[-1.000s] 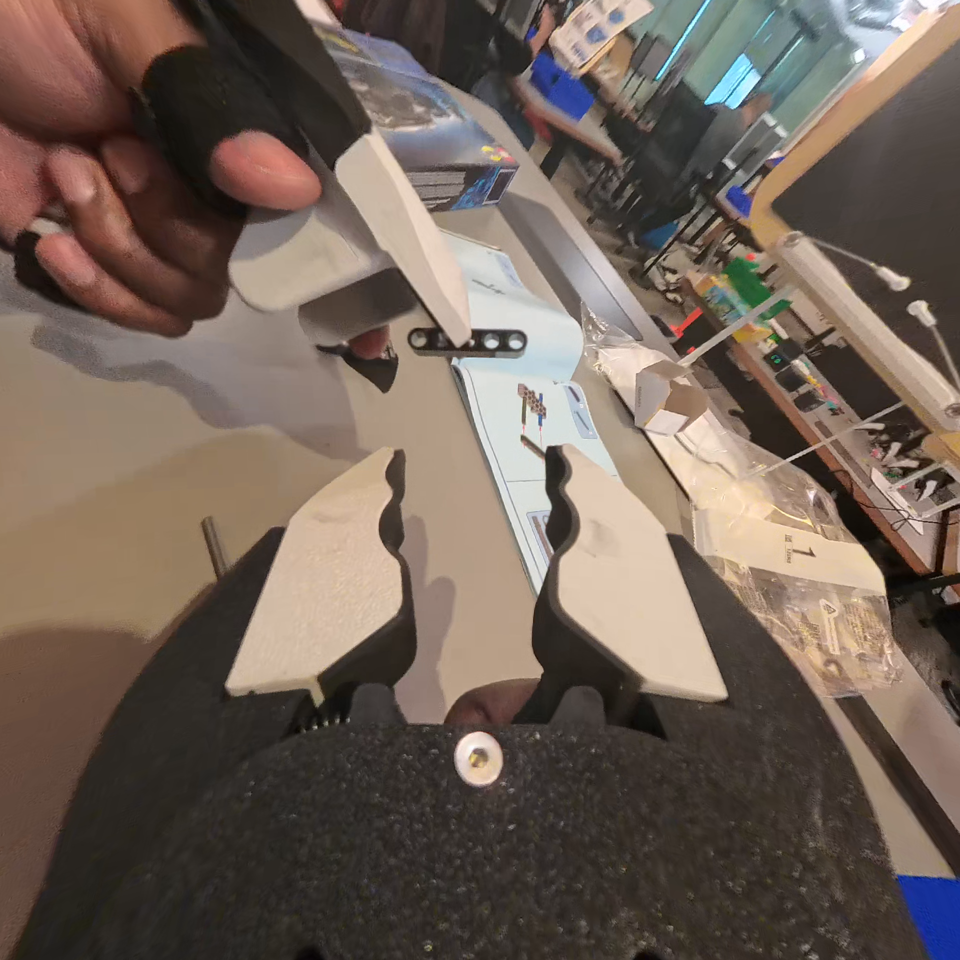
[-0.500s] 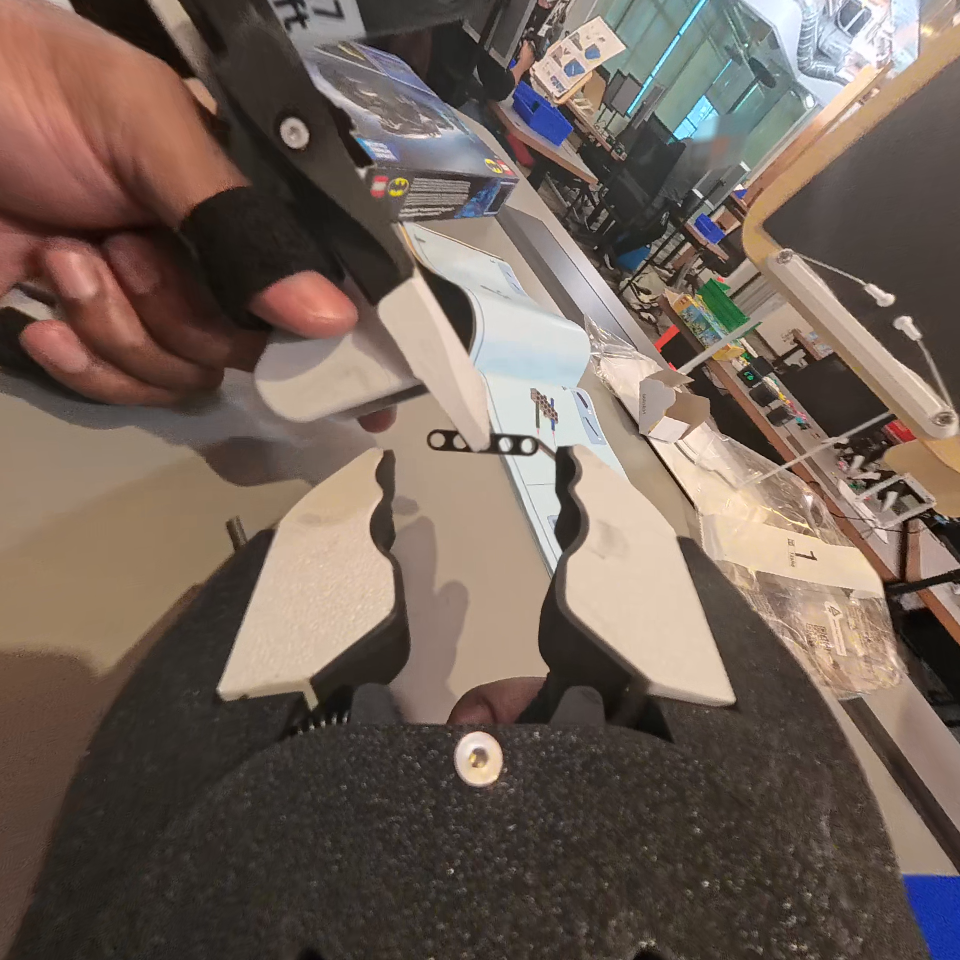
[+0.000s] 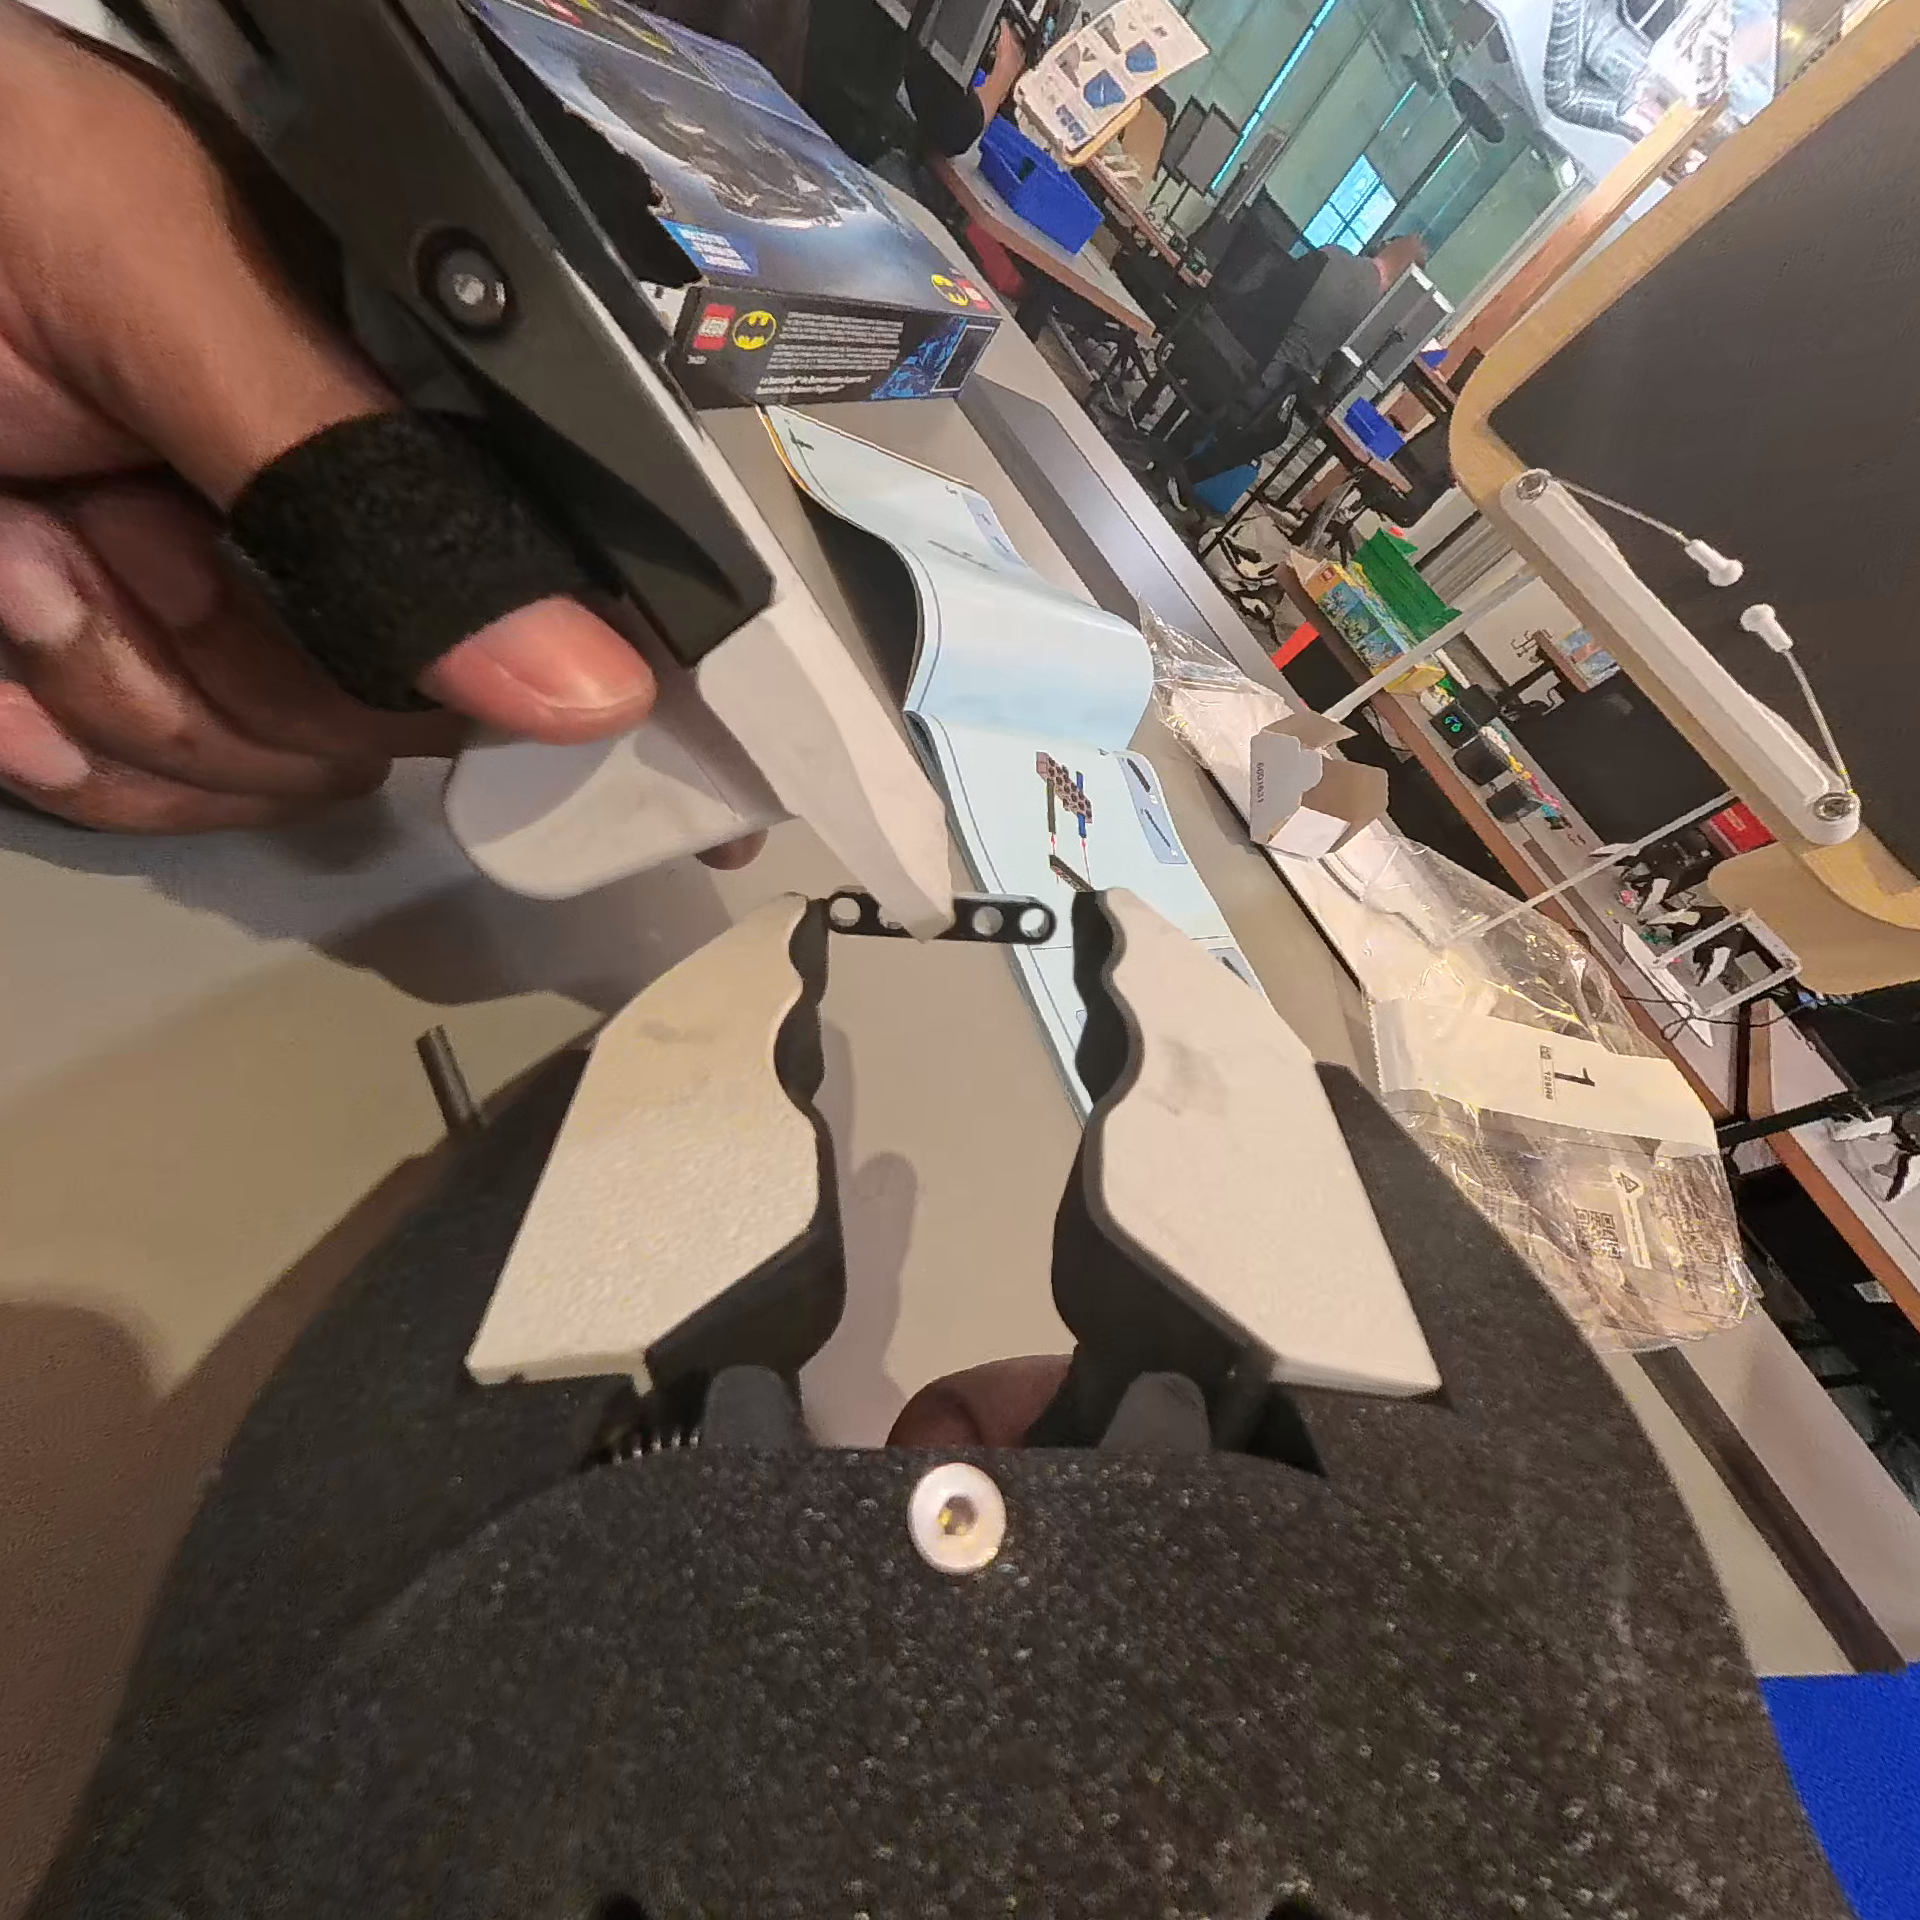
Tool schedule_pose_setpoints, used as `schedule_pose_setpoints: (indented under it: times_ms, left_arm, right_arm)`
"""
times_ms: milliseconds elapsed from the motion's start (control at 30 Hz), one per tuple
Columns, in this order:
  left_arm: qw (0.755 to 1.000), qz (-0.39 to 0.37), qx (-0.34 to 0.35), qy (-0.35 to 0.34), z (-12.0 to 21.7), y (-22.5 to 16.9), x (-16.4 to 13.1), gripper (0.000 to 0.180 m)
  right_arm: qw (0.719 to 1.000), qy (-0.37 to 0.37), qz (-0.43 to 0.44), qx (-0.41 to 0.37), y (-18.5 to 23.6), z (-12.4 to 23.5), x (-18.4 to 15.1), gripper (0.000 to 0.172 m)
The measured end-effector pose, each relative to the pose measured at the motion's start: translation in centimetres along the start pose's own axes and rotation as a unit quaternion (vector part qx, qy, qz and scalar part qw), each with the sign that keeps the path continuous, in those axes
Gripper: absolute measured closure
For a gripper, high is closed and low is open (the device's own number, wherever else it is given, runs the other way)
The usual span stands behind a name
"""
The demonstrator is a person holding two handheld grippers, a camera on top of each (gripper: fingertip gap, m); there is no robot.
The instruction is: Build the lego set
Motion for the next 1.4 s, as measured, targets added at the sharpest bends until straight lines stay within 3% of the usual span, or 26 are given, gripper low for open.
schedule_pose_setpoints:
  times_ms: [433,800,1133,1400]
  left_arm:
    - [1.0,-0.017,0.01,-0.007,0.0,-0.3,0.0,0.173]
    - [0.999,-0.029,-0.033,0.006,0.0,-0.9,0.1,0.163]
    - [0.986,0.032,-0.161,-0.008,1.5,-0.9,1.4,0.158]
    - [0.942,0.157,-0.296,0.031,2.1,-1.5,1.2,0.158]
  right_arm:
    - [1.0,-0.002,0.005,-0.002,0.1,0.0,-0.1,0.129]
    - [1.0,-0.018,0.024,0.003,0.2,0.4,-0.1,0.13]
    - [0.995,-0.09,0.018,0.025,0.2,1.3,1.0,0.13]
    - [0.982,-0.178,0.031,0.055,1.2,2.7,2.8,0.13]
Point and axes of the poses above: each gripper's, where its closed fingertips meet, z back along the fingers, x out of its top, y = z × x across the jaws, the point moved 4 cm from there along z, back along the fingers, and after that the axes turned 9 degrees about x, right-handed, at the moved point
